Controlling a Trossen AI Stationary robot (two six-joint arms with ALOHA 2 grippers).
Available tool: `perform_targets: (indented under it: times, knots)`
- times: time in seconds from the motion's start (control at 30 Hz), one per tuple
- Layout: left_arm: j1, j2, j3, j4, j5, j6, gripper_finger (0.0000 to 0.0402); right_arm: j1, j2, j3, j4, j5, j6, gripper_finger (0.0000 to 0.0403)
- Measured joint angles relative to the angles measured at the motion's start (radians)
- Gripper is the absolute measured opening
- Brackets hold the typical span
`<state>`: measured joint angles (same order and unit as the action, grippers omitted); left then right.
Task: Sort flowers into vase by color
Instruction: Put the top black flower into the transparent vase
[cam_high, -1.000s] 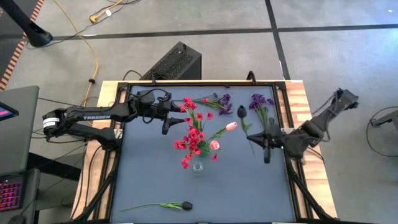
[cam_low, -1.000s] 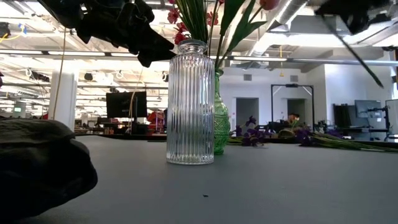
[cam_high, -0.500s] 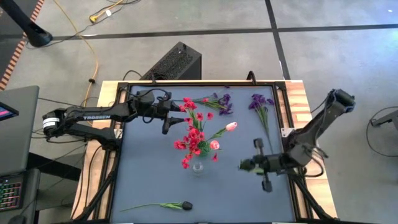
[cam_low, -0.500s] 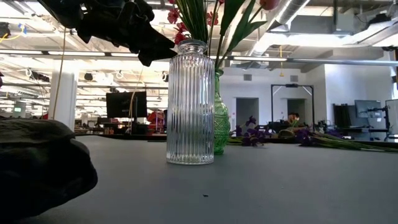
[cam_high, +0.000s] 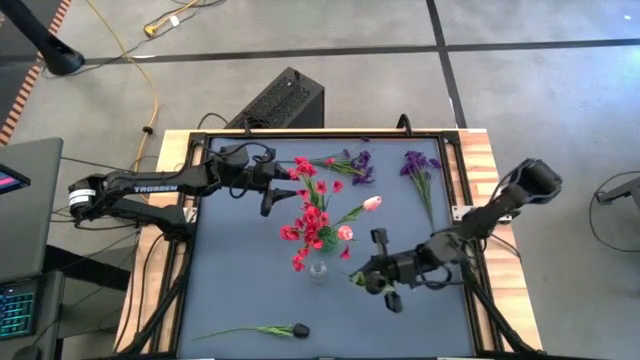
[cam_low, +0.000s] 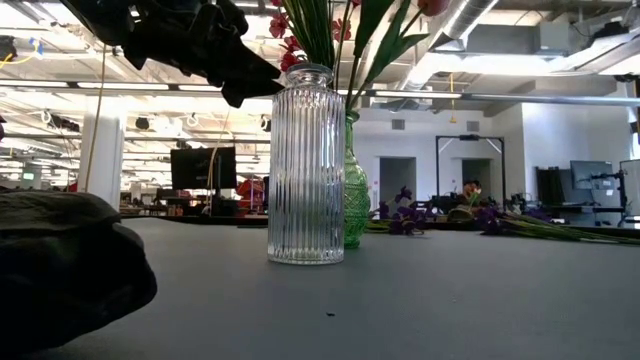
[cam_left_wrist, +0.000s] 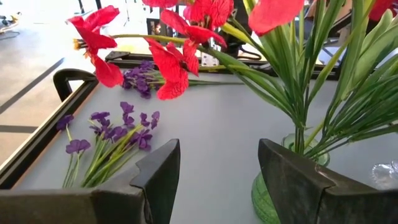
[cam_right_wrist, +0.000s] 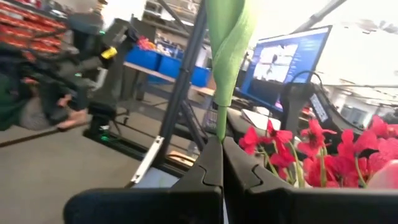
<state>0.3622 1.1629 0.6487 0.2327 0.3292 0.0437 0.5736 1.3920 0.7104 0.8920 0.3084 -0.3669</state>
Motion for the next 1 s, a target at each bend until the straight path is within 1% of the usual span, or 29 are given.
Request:
perform_targets:
  times: [0.13, 0.27, 0.47, 0.57, 0.63, 0.73, 0.83, 0.9, 1.0]
  knots:
    - [0.000, 0.000, 0.000, -0.020, 0.000, 0.000, 0.0206, -0.028, 0.076, 0.046, 0.027, -0.001, -0.001, 0.0018]
    - [0.000, 0.000, 0.000, -0.072, 0.003, 0.000, 0.0206, -0.021, 0.120, 0.092, 0.023, 0.000, -0.006, 0.0018]
    - [-0.007, -0.007, 0.000, -0.237, 0.068, -0.003, 0.0206, 0.005, 0.102, 0.104, -0.002, 0.009, -0.008, 0.0018]
    - [-0.046, -0.007, 0.000, -0.321, 0.076, -0.005, 0.0206, 0.017, 0.087, 0.104, 0.002, 0.012, -0.008, 0.0018]
    - [-0.094, -0.006, 0.000, -0.357, 0.065, -0.005, 0.0206, 0.024, 0.085, 0.104, 0.000, 0.013, -0.008, 0.0018]
    - [-0.194, -0.006, -0.005, -0.385, -0.007, -0.022, 0.0206, 0.035, 0.085, 0.104, -0.002, 0.034, -0.009, 0.0018]
    - [-0.306, -0.006, -0.043, -0.336, -0.106, -0.072, 0.0206, 0.042, 0.085, 0.104, -0.019, 0.035, -0.008, 0.0018]
    - [-0.383, -0.006, -0.099, -0.258, -0.180, -0.131, 0.0206, 0.045, 0.085, 0.104, -0.030, 0.035, -0.008, 0.0018]
    - [-0.500, -0.006, -0.214, -0.044, -0.305, -0.222, 0.0206, 0.054, 0.085, 0.104, -0.036, 0.036, -0.013, 0.0018]
